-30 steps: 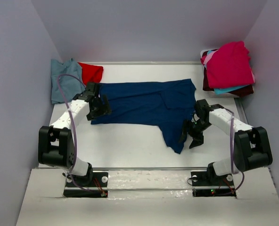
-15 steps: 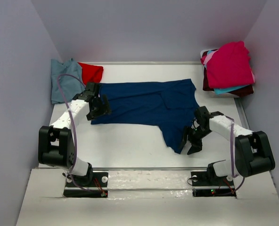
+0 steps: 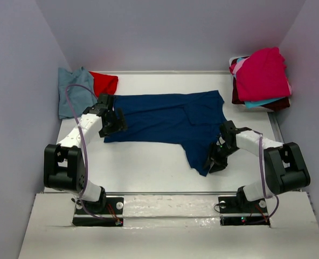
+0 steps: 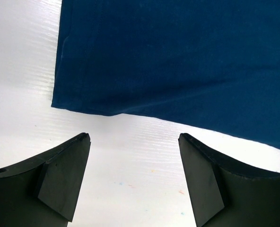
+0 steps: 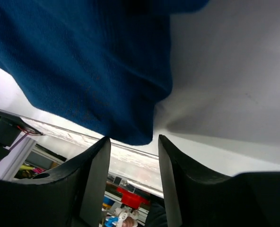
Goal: Fold and stack the t-shirts
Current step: Fold the tshirt
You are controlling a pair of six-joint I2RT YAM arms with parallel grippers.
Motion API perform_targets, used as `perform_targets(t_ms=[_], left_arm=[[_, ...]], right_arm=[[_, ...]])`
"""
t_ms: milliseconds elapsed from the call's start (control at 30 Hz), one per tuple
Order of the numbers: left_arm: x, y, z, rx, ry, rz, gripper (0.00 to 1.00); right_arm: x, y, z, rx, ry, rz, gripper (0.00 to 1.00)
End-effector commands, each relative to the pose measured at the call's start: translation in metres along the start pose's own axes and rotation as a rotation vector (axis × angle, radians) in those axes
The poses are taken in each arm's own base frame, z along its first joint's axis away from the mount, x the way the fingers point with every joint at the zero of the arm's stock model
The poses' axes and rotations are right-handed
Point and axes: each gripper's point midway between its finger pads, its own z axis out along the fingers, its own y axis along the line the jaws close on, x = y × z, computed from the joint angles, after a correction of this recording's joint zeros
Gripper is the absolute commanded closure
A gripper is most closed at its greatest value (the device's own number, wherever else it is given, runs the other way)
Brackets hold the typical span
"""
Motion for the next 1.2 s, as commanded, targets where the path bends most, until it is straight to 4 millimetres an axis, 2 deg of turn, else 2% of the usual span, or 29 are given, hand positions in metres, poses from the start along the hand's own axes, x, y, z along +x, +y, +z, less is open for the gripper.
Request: perform_targets(t_ms=[0,200,333,467,500,533,633,667,700,733,800,1000,1167], left_arm=[[-0.017,-0.006,-0.011,0.018,-0.039,0.010,0.13],[-0.015,-0.005,-0.009,0.013,-0.033,0.011,0.13],[-0.011,-0.004,-0.005,0.009,-0.025,0.008,0.13],[-0.004,-0.007,-0.002,0.035,-0.003,0.006,0.13],[-0.004,-0.007,-0.001,0.037,-0.002,0.004,0.13],[-0.004,-0.008,-0.001,0.038,-0.003,0.004,0.13],[-0.004,-0.007,0.001,0.036,0.001,0.004,0.13],[-0.004,-0.007,0.002,0.035,0.002,0.003,0.13],[-0.005,-0.008,0.002,0.035,-0.001,0.003,0.13],[-0.004,-0.008,0.003,0.036,0.003,0.004,0.13],[-0.004,-0.009,0.005,0.038,0.007,0.003,0.13],[-0.004,-0.012,0.008,0.052,0.016,0.006,0.13],[-0.004,-0.011,0.007,0.052,0.012,0.017,0.13]], right_arm=[[-0.012,0.011,0.001,-0.032,-0.039,-0.020,0.55],[-0.011,0.012,0.003,-0.031,-0.036,-0.023,0.78],[-0.014,0.018,-0.004,-0.042,-0.053,-0.028,0.88],[-0.015,0.024,-0.013,-0.052,-0.066,-0.033,0.91],[-0.020,0.034,-0.022,-0.065,-0.088,-0.043,0.93],[-0.019,0.033,-0.024,-0.062,-0.091,-0.043,0.93],[-0.029,0.051,-0.050,-0.083,-0.167,-0.068,0.93],[-0.034,0.062,-0.066,-0.094,-0.212,-0.088,0.93],[-0.036,0.060,-0.066,-0.083,-0.221,-0.086,0.93],[-0.042,0.071,-0.082,-0.094,-0.264,-0.102,0.93],[-0.055,0.085,-0.102,-0.095,-0.329,-0.125,0.93],[-0.085,0.112,-0.118,-0.109,-0.383,-0.150,0.93],[-0.107,0.111,-0.102,-0.061,-0.360,-0.135,0.92]])
